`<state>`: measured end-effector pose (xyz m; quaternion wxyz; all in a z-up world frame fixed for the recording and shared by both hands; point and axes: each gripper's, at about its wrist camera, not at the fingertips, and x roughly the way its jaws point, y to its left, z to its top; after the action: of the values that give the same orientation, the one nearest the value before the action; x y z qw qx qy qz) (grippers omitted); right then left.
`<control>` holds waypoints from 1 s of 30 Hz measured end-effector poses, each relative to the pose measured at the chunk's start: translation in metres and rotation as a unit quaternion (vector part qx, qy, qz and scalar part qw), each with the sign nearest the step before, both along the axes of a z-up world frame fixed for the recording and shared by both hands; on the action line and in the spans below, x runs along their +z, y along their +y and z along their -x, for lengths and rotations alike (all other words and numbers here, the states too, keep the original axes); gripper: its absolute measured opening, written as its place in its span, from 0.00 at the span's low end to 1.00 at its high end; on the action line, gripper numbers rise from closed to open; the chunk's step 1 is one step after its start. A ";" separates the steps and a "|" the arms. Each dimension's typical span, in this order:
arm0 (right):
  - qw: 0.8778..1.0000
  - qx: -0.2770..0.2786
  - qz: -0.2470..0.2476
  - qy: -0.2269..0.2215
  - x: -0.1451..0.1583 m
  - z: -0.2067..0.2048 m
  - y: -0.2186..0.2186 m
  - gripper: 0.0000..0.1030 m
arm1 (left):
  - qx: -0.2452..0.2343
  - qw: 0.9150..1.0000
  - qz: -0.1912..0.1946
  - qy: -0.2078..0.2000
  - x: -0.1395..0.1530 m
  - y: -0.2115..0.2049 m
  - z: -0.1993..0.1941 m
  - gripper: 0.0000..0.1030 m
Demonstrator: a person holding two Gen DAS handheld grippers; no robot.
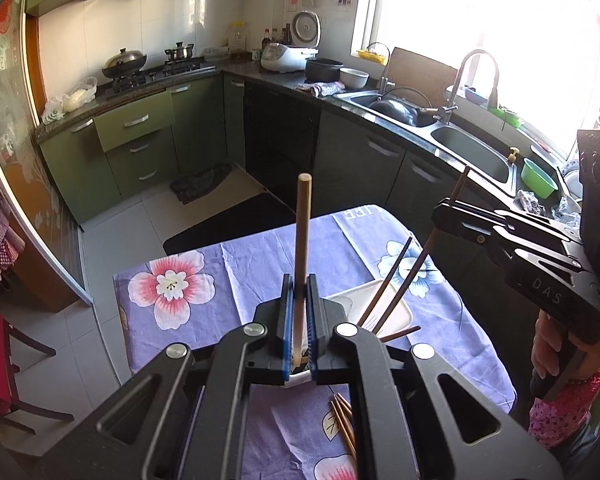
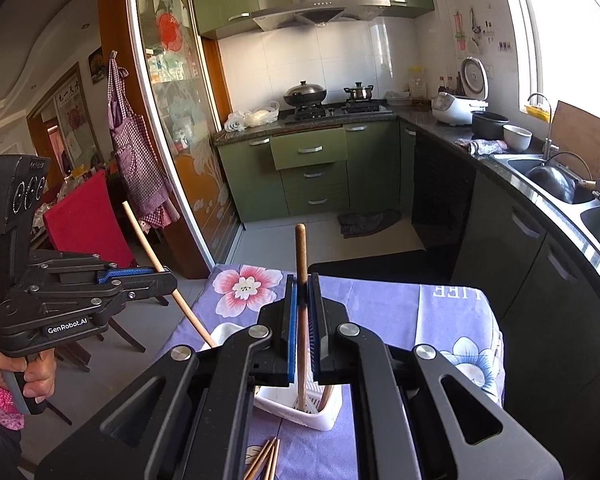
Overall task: Organize utensils
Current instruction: 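Open the left gripper to drop the chopstick into the holder while the right gripper releases its chopstick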
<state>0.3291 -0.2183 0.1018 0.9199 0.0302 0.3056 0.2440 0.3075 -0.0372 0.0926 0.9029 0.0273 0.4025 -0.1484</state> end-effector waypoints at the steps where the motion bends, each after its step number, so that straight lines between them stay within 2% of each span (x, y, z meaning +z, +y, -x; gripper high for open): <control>1: 1.000 0.002 0.002 0.006 -0.007 -0.002 0.002 0.06 | 0.001 1.000 -0.001 0.005 -0.006 0.000 -0.001 0.06; 5: 0.999 0.010 0.008 0.032 -0.030 -0.006 0.007 0.09 | 0.008 1.000 -0.003 0.024 -0.023 0.007 -0.006 0.07; 7: 0.999 0.009 0.008 0.037 -0.034 -0.007 0.007 0.30 | 0.010 1.000 -0.002 0.028 -0.026 0.009 -0.007 0.10; 9: 0.999 0.008 0.005 0.043 -0.037 -0.005 0.005 0.38 | 0.012 1.000 -0.001 0.028 -0.026 0.011 -0.006 0.12; 11: 0.999 0.002 -0.002 0.051 -0.037 0.000 0.001 0.53 | 0.011 1.000 0.005 0.027 -0.022 0.011 0.000 0.15; 12: 0.998 0.001 -0.006 0.055 -0.036 0.004 -0.003 0.73 | 0.009 1.000 0.010 0.025 -0.019 0.011 0.004 0.16; 13: 0.998 0.000 -0.013 0.055 -0.033 0.010 -0.007 0.87 | 0.007 1.000 0.012 0.020 -0.015 0.012 0.010 0.21; 15: 0.999 -0.005 -0.021 0.040 -0.026 0.027 -0.019 0.96 | 0.005 1.000 0.014 0.011 -0.009 0.011 0.023 0.29; 17: 0.999 -0.022 -0.013 0.038 -0.021 0.042 -0.032 0.95 | 0.001 1.000 0.014 0.005 -0.006 0.012 0.039 0.33; 19: 0.998 -0.042 -0.011 0.055 -0.022 0.058 -0.045 0.95 | -0.001 1.000 0.016 0.006 -0.007 0.013 0.055 0.37; 21: 0.997 -0.018 -0.026 0.070 -0.025 0.073 -0.058 0.95 | -0.003 1.000 0.018 0.014 -0.012 0.016 0.070 0.40; 23: 0.995 0.031 -0.080 0.045 -0.029 0.097 -0.077 0.95 | -0.005 1.000 0.023 0.021 -0.020 0.018 0.085 0.40; 25: 0.993 0.006 -0.115 -0.004 -0.034 0.127 -0.096 0.95 | -0.006 0.999 0.026 0.030 -0.029 0.020 0.100 0.40; 26: 0.993 0.006 -0.117 -0.008 -0.041 0.139 -0.101 0.95 | -0.005 0.999 0.027 0.034 -0.034 0.021 0.107 0.40; 28: 0.997 0.010 -0.072 0.015 -0.058 0.156 -0.100 0.95 | -0.003 0.999 0.019 0.039 -0.047 0.022 0.120 0.41; 30: 0.999 -0.020 -0.037 0.001 -0.073 0.174 -0.103 0.95 | 0.002 0.999 0.010 0.044 -0.060 0.021 0.131 0.43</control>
<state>0.1546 -0.3211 0.0289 0.9224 0.0701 0.2968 0.2369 0.1762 -0.0161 0.0327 0.8848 0.0109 0.4403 -0.1521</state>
